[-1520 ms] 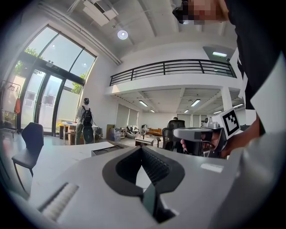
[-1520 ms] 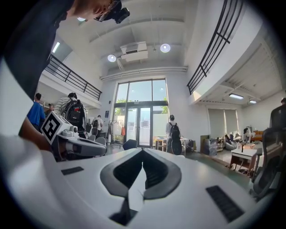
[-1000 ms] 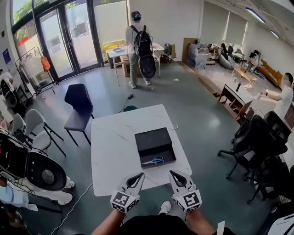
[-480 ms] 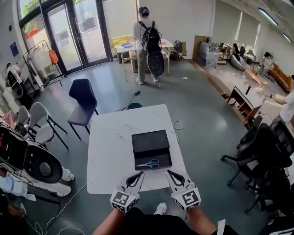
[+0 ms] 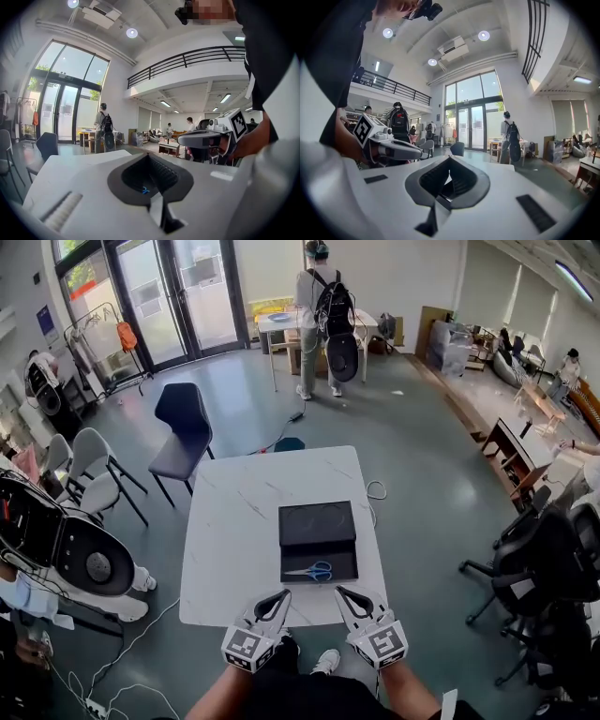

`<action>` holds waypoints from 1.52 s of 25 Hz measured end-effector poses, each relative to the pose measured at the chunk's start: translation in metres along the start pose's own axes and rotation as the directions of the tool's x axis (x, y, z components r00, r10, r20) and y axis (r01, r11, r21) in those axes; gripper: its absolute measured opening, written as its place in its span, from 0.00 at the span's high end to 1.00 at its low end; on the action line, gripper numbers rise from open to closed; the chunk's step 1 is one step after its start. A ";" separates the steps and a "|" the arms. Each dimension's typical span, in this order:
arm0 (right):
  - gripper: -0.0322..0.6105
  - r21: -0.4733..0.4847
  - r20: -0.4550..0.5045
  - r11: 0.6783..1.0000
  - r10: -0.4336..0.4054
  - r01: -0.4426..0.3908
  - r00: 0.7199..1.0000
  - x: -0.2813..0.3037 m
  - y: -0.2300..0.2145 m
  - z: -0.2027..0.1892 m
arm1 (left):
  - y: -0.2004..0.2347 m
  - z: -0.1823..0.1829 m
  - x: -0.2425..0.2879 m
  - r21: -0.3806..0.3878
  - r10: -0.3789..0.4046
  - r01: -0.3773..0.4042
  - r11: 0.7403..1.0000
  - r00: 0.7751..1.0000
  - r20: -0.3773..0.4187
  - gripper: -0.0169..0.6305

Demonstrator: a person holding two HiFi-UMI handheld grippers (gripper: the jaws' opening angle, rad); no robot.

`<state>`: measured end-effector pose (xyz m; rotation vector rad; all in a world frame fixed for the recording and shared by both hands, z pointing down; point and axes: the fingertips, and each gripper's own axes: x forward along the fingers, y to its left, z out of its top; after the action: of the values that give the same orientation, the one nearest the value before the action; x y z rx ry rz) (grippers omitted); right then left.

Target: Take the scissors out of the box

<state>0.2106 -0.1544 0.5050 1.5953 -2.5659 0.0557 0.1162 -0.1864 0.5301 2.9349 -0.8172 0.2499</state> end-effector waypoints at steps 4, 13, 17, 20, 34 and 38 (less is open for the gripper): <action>0.94 -0.004 -0.021 1.000 0.001 -0.001 1.000 0.012 -0.005 -0.001 | 0.012 0.000 0.005 -0.014 0.006 -0.006 1.000 1.000 0.001 0.96; 0.94 -0.008 -0.093 1.000 0.012 -0.013 0.996 0.045 -0.031 -0.019 | 0.053 0.008 0.029 0.009 0.016 -0.016 1.000 1.000 0.010 0.96; 0.94 -0.049 -0.171 0.998 0.028 -0.037 0.985 0.060 -0.036 -0.041 | 0.068 -0.002 0.035 -0.019 0.025 -0.026 0.999 1.000 -0.014 0.96; 0.94 -0.085 -0.246 0.993 0.063 -0.086 0.967 0.071 -0.034 -0.057 | 0.077 -0.008 0.040 -0.029 0.029 -0.030 0.999 0.999 -0.026 0.96; 0.94 -0.176 -0.598 0.917 0.189 -0.358 0.779 0.114 -0.039 -0.146 | 0.109 -0.030 0.045 -0.066 0.051 -0.056 0.996 0.996 -0.071 0.96; 0.94 -0.175 -0.670 0.882 0.219 -0.437 0.710 0.121 -0.037 -0.168 | 0.118 -0.038 0.044 -0.064 0.053 -0.058 0.996 0.995 -0.081 0.96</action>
<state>0.2047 -0.2628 0.6852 0.7794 -2.1275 0.1670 0.0870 -0.3042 0.5796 2.8240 -0.8796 0.3336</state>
